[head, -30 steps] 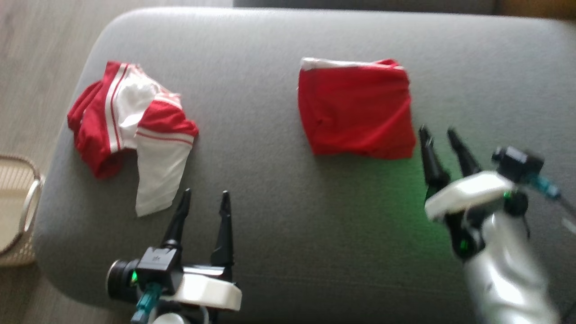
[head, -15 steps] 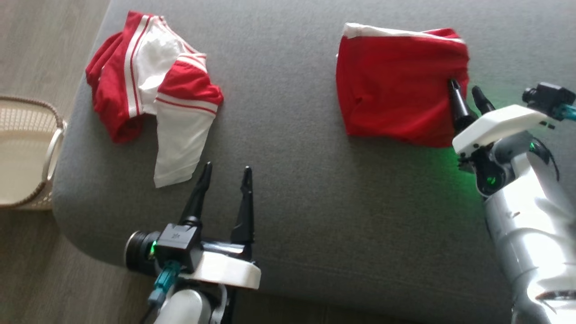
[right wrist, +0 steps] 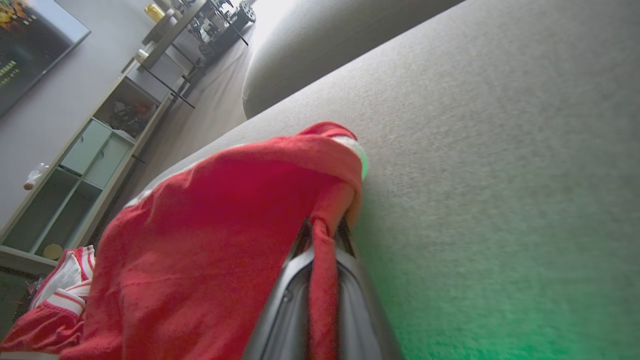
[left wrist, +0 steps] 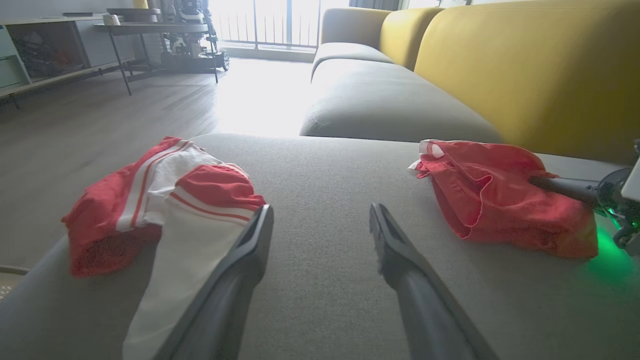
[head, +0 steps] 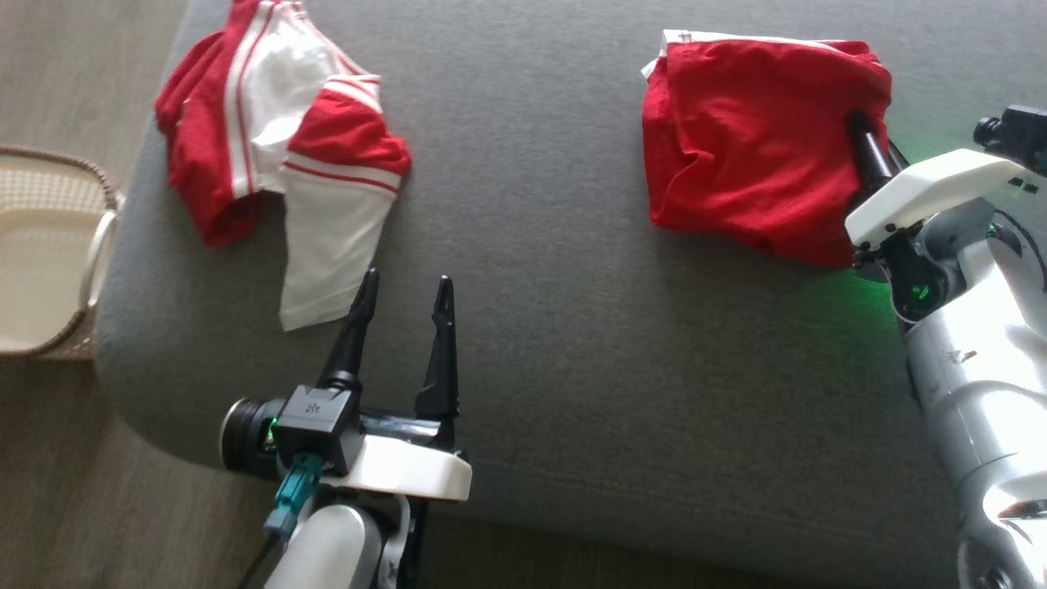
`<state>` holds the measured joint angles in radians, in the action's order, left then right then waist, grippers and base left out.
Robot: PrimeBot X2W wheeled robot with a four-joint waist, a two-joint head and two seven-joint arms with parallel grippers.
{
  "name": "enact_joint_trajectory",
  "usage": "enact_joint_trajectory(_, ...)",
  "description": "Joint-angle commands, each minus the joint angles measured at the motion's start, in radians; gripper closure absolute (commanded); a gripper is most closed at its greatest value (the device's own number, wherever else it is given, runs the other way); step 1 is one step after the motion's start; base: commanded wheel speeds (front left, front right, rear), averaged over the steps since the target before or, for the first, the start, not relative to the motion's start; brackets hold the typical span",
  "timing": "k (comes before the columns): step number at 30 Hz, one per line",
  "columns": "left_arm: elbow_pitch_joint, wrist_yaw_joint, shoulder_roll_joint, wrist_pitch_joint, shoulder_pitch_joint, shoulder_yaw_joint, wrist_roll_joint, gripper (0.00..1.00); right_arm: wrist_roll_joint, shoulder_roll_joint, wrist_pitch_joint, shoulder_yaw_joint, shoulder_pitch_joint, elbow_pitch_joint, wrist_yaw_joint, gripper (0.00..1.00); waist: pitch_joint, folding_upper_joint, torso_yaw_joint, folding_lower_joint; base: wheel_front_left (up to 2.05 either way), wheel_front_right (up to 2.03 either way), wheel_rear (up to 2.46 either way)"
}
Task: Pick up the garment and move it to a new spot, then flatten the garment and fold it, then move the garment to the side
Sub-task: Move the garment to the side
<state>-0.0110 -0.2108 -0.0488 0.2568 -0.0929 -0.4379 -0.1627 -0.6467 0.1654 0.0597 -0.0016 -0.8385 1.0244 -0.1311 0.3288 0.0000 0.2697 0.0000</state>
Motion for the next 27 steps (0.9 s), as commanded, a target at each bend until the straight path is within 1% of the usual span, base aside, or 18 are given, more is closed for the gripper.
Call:
enact_joint_trajectory(1, -0.036, 0.002, -0.001, 0.005, -0.029, 0.036, 0.006, 0.00, -0.007, 0.010, -0.004, 0.025, -0.021, -0.028, 0.000, 1.00, 0.002, 0.0000, -0.023, 0.0000, 0.00, 0.00, 0.00)
enact_joint_trajectory(4, -0.039, 0.007, -0.001, 0.005, -0.034, 0.040, 0.015, 0.00, 0.001, 0.036, -0.003, 0.051, -0.034, -0.042, 0.000, 1.00, 0.013, 0.0000, -0.058, 0.0000, 0.00, 0.00, 0.00)
enact_joint_trajectory(7, -0.042, 0.014, -0.001, 0.005, -0.044, 0.047, 0.027, 0.00, 0.032, 0.073, -0.007, 0.092, -0.049, -0.062, 0.000, 1.00, 0.031, 0.0000, -0.099, 0.0000, 0.00, 0.00, 0.00)
enact_joint_trajectory(12, -0.044, 0.030, -0.001, 0.005, -0.067, 0.062, 0.053, 0.00, 0.106, 0.156, -0.025, 0.174, -0.073, -0.106, 0.000, 1.00, 0.071, 0.0000, -0.172, 0.0000, 0.00, 0.00, 0.00)
enact_joint_trajectory(15, -0.042, 0.044, -0.001, 0.005, -0.082, 0.069, 0.068, 0.00, 0.133, 0.206, -0.034, 0.200, -0.088, -0.130, 0.000, 1.00, 0.093, 0.0000, -0.212, 0.0000, 0.00, 0.00, 0.00)
enact_joint_trajectory(19, -0.037, 0.061, -0.001, 0.005, -0.102, 0.074, 0.088, 0.00, 0.179, 0.275, -0.022, 0.214, -0.104, -0.143, 0.000, 1.00, 0.118, 0.0000, -0.256, 0.0000, 0.00, 0.00, 0.00)
enact_joint_trajectory(23, -0.035, 0.077, -0.003, 0.005, -0.120, 0.078, 0.106, 0.00, 0.243, 0.338, 0.012, 0.215, -0.128, -0.138, 0.000, 1.00, 0.140, 0.0000, -0.284, 0.0000, 0.00, 0.00, 0.00)
enact_joint_trajectory(27, -0.036, 0.085, -0.006, 0.005, -0.131, 0.085, 0.118, 0.00, 0.307, 0.363, 0.042, 0.207, -0.154, -0.137, 0.000, 1.00, 0.155, 0.0000, -0.306, 0.0000, 0.00, 0.00, 0.00)
